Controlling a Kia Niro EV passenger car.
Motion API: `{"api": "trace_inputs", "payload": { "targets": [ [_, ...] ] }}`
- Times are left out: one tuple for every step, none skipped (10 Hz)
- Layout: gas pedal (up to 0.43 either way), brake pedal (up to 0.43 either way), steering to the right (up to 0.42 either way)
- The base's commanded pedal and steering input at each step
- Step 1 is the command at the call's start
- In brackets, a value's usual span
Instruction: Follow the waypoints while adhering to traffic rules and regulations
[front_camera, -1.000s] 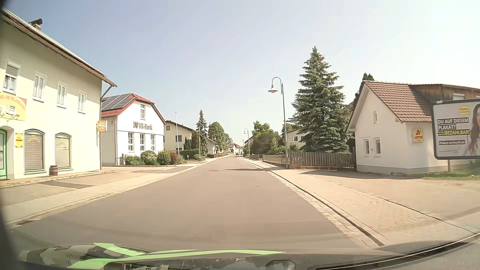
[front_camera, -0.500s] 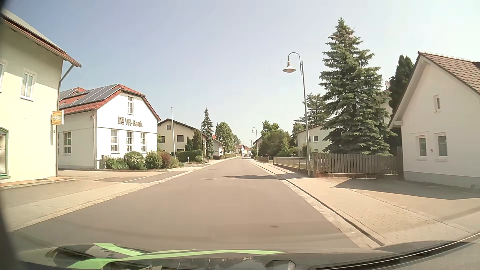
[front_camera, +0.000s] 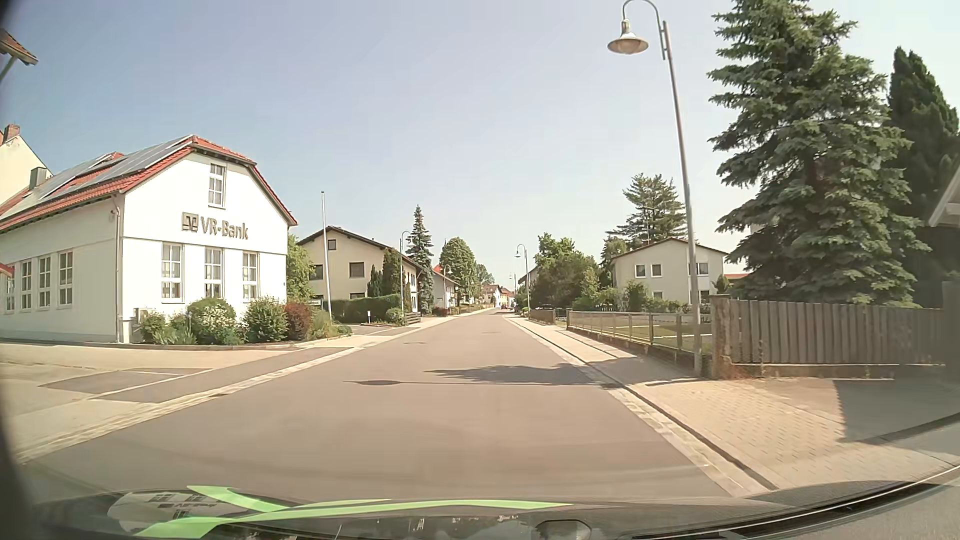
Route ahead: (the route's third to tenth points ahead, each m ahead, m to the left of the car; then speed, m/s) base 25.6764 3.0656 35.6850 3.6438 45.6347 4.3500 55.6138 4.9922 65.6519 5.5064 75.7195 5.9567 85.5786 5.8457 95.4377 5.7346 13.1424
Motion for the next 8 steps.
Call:
{"api": "trace_inputs", "payload": {
  "targets": [
    [0.087,0.000,-0.011],
    [0.098,0.000,-0.009],
    [0.098,0.000,-0.009],
    [0.098,0.000,-0.009],
    [0.098,0.000,-0.010],
    [0.087,0.000,-0.012],
    [0.087,0.000,-0.014],
    [0.087,0.000,-0.014]
  ]
}}
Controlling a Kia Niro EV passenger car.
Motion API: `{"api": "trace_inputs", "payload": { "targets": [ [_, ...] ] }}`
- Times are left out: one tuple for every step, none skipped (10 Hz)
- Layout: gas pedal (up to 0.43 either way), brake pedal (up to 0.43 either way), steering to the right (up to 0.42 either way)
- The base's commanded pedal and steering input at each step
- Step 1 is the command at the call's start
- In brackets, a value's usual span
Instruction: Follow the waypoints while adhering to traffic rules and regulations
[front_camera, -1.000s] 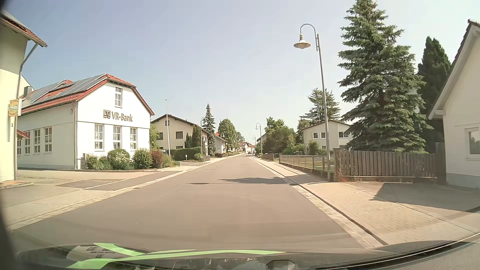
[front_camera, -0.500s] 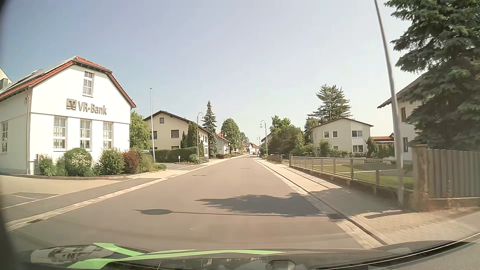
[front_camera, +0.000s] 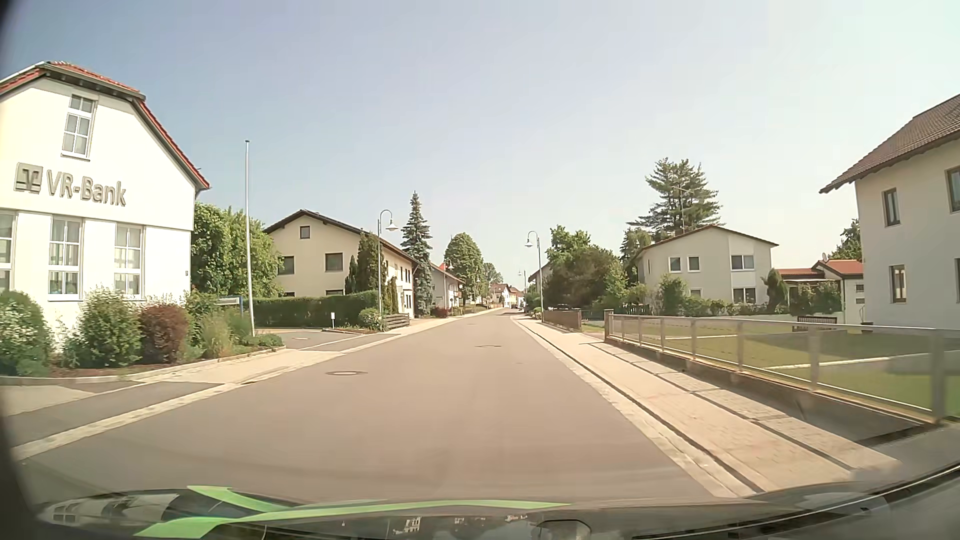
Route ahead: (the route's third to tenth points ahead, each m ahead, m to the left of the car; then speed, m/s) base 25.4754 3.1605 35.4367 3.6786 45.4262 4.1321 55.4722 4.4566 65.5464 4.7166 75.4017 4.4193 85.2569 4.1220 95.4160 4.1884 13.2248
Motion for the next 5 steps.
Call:
{"api": "trace_inputs", "payload": {
  "targets": [
    [0.087,0.000,-0.014],
    [0.087,0.000,-0.014],
    [0.087,0.000,-0.014],
    [0.087,0.000,-0.014],
    [0.087,0.000,-0.014]
  ]
}}
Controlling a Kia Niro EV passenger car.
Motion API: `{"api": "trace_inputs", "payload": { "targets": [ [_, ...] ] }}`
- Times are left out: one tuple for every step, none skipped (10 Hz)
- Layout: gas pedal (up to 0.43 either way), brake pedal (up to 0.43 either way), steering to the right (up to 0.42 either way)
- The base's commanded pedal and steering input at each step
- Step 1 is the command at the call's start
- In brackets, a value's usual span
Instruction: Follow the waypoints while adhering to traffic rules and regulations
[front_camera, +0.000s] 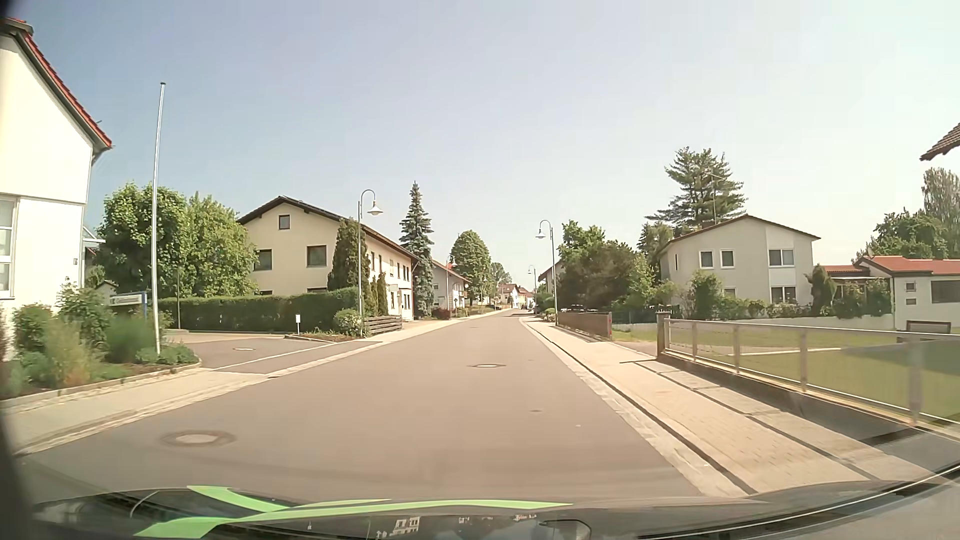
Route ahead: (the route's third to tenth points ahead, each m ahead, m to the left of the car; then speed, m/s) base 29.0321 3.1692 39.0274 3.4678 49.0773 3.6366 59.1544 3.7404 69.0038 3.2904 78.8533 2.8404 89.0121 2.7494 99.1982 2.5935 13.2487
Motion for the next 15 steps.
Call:
{"api": "trace_inputs", "payload": {
  "targets": [
    [0.087,0.000,-0.014],
    [0.087,0.000,-0.014],
    [0.087,0.000,-0.015],
    [0.087,0.000,-0.014],
    [0.087,0.000,-0.013],
    [0.087,0.000,-0.007],
    [0.087,0.000,-0.005],
    [0.087,0.000,-0.005],
    [0.079,0.000,-0.006],
    [0.079,0.000,-0.006],
    [0.079,0.000,-0.006],
    [0.079,0.000,-0.006],
    [0.079,0.000,-0.006],
    [0.079,0.000,-0.006],
    [0.079,0.000,-0.006]
  ]
}}
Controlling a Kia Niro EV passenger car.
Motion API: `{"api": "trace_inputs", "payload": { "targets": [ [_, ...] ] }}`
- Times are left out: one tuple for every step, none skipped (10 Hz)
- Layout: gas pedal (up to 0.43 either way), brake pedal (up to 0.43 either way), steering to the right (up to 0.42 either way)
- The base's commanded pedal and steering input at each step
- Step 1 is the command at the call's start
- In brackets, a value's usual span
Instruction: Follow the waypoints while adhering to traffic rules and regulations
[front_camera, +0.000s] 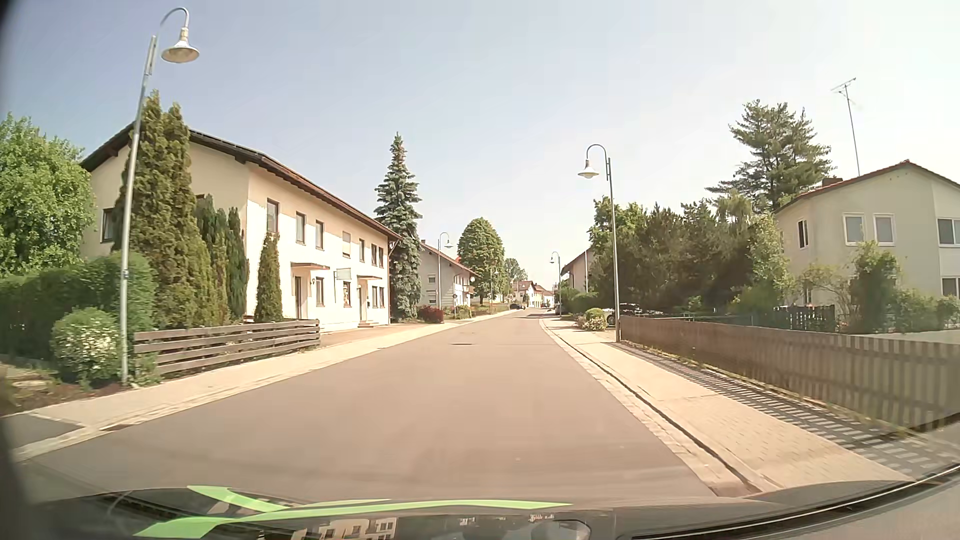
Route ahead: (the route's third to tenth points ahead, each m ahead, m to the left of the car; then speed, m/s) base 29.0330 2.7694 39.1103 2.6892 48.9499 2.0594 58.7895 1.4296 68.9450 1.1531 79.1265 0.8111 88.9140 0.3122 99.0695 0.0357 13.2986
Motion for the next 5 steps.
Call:
{"api": "trace_inputs", "payload": {
  "targets": [
    [0.079,0.000,-0.005],
    [0.079,0.000,-0.005],
    [0.079,0.000,-0.004],
    [0.079,0.000,-0.005],
    [0.079,0.000,-0.005]
  ]
}}
